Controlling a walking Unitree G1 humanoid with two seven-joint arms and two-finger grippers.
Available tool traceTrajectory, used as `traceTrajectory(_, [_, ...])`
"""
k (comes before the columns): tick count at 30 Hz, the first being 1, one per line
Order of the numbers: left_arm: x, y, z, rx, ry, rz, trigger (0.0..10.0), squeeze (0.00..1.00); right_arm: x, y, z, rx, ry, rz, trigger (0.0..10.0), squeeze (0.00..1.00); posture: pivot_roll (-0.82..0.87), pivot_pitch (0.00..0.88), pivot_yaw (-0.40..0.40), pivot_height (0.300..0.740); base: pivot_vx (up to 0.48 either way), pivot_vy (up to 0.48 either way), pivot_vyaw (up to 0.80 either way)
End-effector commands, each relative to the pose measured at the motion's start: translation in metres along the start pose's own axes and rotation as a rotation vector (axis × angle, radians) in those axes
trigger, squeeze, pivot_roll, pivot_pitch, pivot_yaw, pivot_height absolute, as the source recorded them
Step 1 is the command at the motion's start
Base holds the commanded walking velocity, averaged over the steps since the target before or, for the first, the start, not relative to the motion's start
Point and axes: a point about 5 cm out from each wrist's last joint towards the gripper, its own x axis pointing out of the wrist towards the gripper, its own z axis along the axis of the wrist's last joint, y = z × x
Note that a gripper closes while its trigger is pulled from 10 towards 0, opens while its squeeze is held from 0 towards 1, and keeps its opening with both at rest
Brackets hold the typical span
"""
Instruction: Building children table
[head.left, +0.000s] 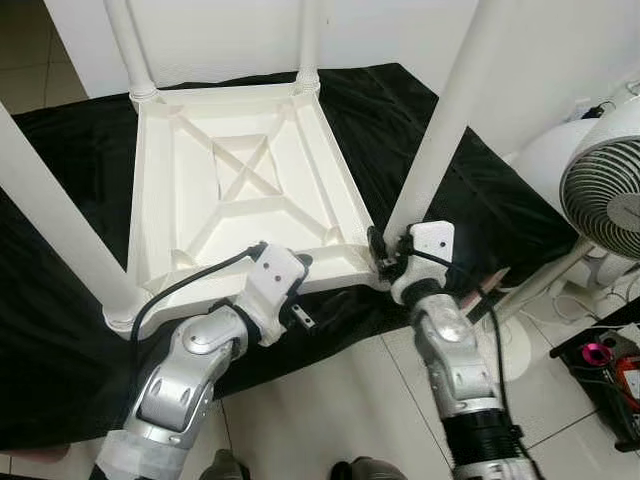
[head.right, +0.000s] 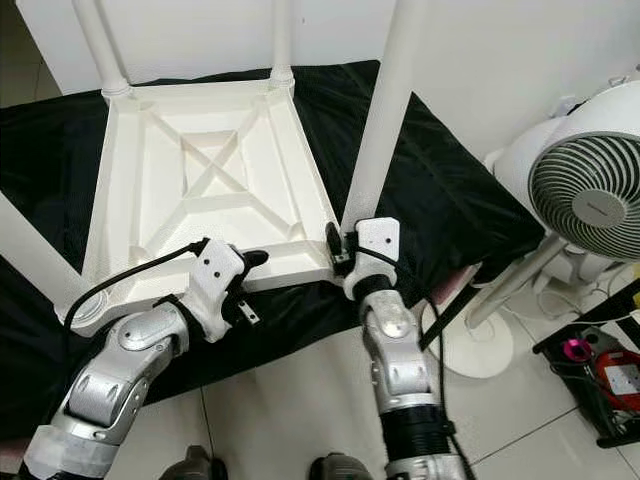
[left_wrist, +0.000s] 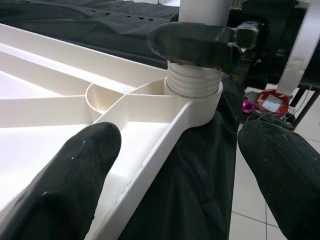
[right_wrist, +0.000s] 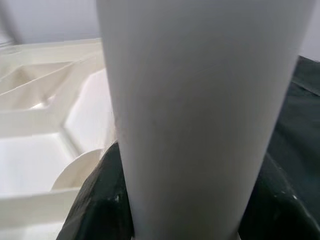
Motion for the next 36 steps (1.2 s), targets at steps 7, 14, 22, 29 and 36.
traceTrajectory(7, [0.000, 0.004, -0.002, 0.020, 0.011, 0.062, 10.0, 0.00, 0.000, 0.012, -0.006, 0.055, 0.056, -0.026, 10.0, 0.00, -0.06, 0.074, -0.004, 0.740, 0.000, 0.000, 0.00])
traceTrajectory(14, [-0.001, 0.007, 0.000, 0.029, 0.009, 0.060, 10.0, 0.00, -0.009, 0.013, 0.002, 0.125, -0.022, 0.110, 10.0, 1.00, -0.06, 0.071, -0.004, 0.740, 0.000, 0.000, 0.00])
traceTrajectory(22, [0.000, 0.008, 0.001, 0.036, 0.004, 0.061, 10.0, 0.00, -0.011, -0.001, 0.000, 0.071, 0.004, 0.154, 10.0, 0.63, -0.07, 0.063, -0.014, 0.740, 0.000, 0.000, 0.00])
traceTrajectory(29, [-0.001, 0.008, 0.002, 0.040, -0.001, 0.060, 10.0, 0.00, -0.011, -0.016, -0.004, 0.017, 0.020, 0.263, 10.0, 0.00, -0.06, 0.052, -0.025, 0.740, 0.000, 0.000, 0.00])
traceTrajectory(36, [-0.001, 0.007, 0.002, 0.037, -0.001, 0.053, 10.0, 0.00, -0.007, -0.032, 0.000, -0.038, 0.020, 0.381, 10.0, 0.00, -0.06, 0.044, -0.023, 0.740, 0.000, 0.000, 0.00])
